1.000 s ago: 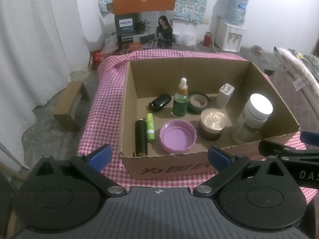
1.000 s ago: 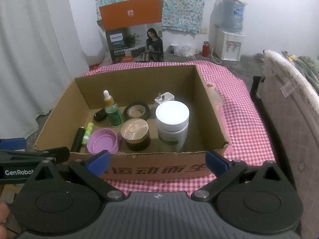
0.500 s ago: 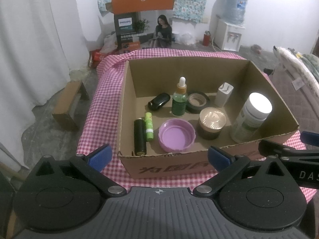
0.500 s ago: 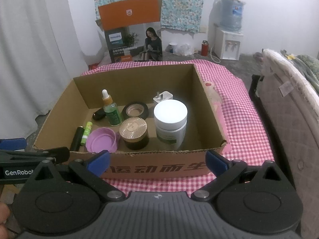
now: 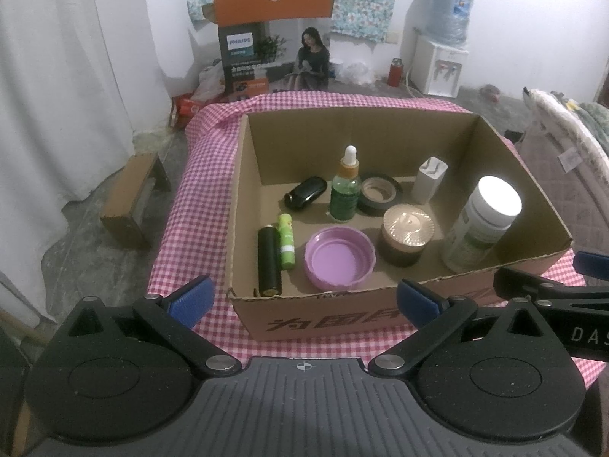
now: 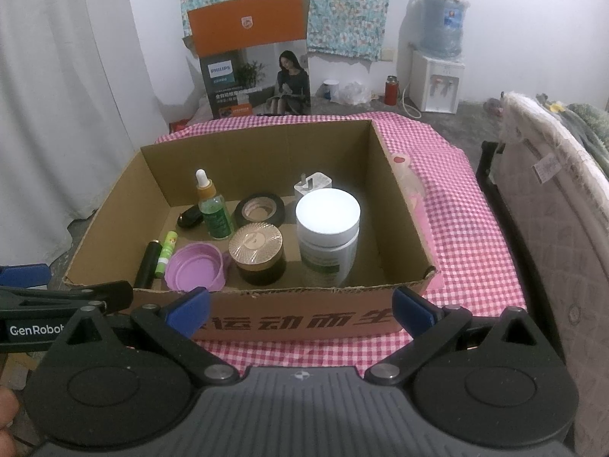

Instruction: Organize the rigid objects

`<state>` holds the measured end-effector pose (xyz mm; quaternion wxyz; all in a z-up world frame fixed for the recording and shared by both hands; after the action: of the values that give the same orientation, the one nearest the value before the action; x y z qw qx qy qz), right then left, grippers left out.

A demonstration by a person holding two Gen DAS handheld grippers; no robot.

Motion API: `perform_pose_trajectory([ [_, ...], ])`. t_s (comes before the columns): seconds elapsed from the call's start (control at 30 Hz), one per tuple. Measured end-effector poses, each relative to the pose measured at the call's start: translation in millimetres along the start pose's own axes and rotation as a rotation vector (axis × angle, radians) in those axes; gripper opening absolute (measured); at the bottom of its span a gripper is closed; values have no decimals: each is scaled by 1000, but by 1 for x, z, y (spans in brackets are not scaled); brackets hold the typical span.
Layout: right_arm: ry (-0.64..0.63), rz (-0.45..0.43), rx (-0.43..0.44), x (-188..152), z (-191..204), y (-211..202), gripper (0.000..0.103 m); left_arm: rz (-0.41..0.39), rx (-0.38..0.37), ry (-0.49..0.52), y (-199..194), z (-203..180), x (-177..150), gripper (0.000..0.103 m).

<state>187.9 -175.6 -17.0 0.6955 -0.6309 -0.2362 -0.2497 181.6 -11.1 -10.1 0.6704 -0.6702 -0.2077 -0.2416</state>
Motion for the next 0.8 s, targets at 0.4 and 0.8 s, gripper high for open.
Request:
perform_pose_trajectory([
  [0.4, -1, -2, -1, -1, 2, 1, 103, 2, 2, 0, 0, 2, 0, 103],
  [0.8, 2, 1, -3, -1, 1, 2, 103, 3, 2, 1, -1, 1, 0, 103],
])
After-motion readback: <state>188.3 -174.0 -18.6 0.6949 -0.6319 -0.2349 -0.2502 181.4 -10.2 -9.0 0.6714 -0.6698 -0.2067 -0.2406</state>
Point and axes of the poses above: each gripper's, at about its wrist camera, not at the fingertips, and y roughly the way its jaws point, z to its left, x to its top, the point moved 9 cm from there along y, roughly the way its jaws point, and after that the axes turned 3 degrees about z, right-handed, at the moved point
